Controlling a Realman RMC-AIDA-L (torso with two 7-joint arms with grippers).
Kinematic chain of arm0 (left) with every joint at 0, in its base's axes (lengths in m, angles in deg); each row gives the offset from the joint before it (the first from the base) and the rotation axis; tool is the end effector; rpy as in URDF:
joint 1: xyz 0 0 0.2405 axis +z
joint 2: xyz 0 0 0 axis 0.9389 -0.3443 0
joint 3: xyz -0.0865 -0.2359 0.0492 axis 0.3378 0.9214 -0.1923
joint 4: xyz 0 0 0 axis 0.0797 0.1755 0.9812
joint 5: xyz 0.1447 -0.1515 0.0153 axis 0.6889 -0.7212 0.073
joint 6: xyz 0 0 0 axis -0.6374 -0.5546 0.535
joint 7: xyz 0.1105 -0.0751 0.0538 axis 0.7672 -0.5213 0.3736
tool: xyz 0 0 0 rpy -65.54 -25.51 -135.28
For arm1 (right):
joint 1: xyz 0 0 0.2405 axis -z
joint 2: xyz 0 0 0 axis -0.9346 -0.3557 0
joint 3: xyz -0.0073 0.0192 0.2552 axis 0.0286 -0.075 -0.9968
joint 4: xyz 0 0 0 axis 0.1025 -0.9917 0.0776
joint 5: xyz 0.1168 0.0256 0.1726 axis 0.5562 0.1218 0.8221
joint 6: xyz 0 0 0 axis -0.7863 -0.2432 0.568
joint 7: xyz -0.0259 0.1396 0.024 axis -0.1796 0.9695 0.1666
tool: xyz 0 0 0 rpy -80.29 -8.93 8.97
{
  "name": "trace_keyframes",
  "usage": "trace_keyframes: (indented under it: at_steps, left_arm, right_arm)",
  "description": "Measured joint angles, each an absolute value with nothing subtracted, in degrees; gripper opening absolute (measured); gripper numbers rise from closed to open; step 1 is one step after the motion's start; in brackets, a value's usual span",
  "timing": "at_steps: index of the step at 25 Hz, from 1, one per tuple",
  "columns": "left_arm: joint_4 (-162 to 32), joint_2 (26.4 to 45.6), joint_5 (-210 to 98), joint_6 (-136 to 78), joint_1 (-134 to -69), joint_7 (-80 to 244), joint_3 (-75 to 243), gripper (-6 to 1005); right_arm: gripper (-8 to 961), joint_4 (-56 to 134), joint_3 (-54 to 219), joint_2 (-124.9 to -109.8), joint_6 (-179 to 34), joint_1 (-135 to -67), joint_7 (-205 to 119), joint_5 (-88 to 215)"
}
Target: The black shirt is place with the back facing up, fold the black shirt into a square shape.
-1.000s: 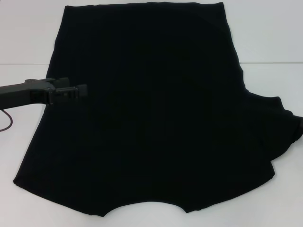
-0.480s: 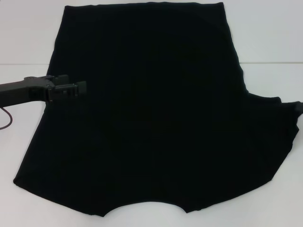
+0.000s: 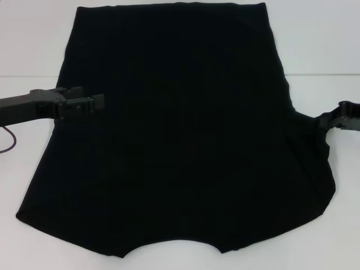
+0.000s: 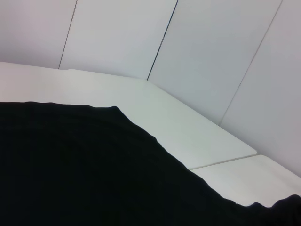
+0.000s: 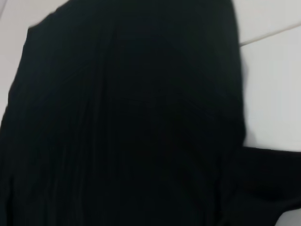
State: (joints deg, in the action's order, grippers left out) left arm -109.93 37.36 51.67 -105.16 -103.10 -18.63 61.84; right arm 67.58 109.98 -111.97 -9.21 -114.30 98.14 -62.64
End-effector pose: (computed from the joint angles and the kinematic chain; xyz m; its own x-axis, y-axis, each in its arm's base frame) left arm -0.2739 0.3748 0.0756 0.6200 0.4915 0.6116 0.7378 -0.6304 -0.2412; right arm 0.2846 0.4228 0.0706 0.1785 -0.8863 -0.4274 -0.9758 -0.1038 -0.1922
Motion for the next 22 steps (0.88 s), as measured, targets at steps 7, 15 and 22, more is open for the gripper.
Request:
trace_keyframes:
  at_steps: [7, 15, 22]
  left_arm:
    - [-109.9, 37.36, 50.9, -105.1, -102.8, -18.6, 61.8, 761]
    - [-109.9, 37.36, 50.8, -105.0, -102.8, -18.6, 61.8, 753]
    - [-109.9, 37.36, 50.8, -105.0, -102.8, -18.6, 61.8, 746]
  right_arm:
    - [38, 67.6, 115.4, -112.98, -9.3, -116.7, 90.9, -62.6]
    - [44, 69.9, 123.8, -114.89, -9.7, -118.8, 86.0, -62.9]
    - [50, 74.1, 134.5, -117.01, -11.5, -119.5, 85.8, -63.2]
